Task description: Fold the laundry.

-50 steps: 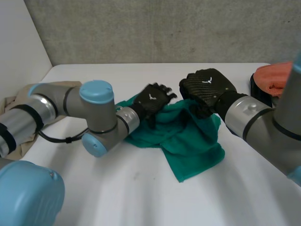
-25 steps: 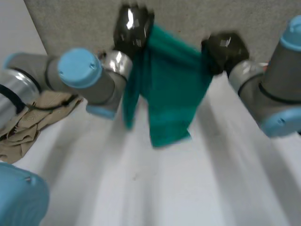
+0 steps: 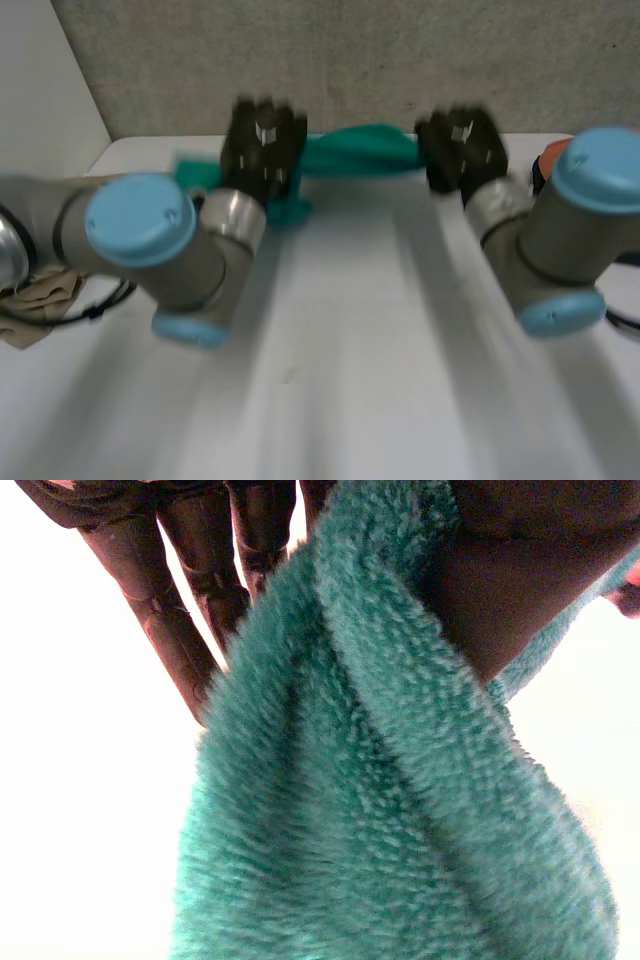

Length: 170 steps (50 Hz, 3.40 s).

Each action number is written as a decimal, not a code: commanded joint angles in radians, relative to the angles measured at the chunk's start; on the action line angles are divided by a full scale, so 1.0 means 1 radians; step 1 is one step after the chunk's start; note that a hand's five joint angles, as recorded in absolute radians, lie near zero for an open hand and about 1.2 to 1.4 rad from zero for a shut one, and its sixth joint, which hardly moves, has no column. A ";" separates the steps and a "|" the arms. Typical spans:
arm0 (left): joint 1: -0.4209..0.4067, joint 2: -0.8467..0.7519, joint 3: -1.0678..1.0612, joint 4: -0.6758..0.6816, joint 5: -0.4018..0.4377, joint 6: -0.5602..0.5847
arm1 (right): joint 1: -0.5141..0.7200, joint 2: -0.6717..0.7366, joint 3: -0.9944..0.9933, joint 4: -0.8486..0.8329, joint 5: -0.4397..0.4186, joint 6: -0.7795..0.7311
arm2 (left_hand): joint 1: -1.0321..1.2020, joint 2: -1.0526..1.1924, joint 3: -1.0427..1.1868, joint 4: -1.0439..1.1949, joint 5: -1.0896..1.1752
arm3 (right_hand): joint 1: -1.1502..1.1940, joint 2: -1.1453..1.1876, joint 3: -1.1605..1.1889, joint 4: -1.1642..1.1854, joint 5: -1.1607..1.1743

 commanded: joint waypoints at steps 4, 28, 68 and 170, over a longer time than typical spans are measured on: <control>0.010 0.018 -0.241 -0.165 -0.005 0.070 | 0.005 0.066 0.201 0.060 -0.002 -0.151 | -0.507 -0.550 -0.546 -0.549 -0.484 | 0.266 0.220 0.207 0.199 0.223; 0.395 0.262 -0.325 -0.460 0.220 -0.110 | 0.008 0.047 0.249 0.063 0.003 -0.151 | -0.688 -0.730 -0.727 -0.730 -0.665 | 0.266 0.220 0.207 0.199 0.223; 0.270 0.260 -0.094 -0.486 0.193 0.064 | -0.015 -0.166 0.056 0.293 0.001 -0.161 | 0.248 0.206 0.209 0.207 0.271 | 0.266 0.220 0.207 0.199 0.223; 0.291 0.045 -0.009 -0.709 0.046 0.035 | -0.047 0.026 0.295 -0.002 0.019 -0.210 | -0.620 -0.663 -0.660 -0.662 -0.598 | 0.266 0.220 0.207 0.199 0.223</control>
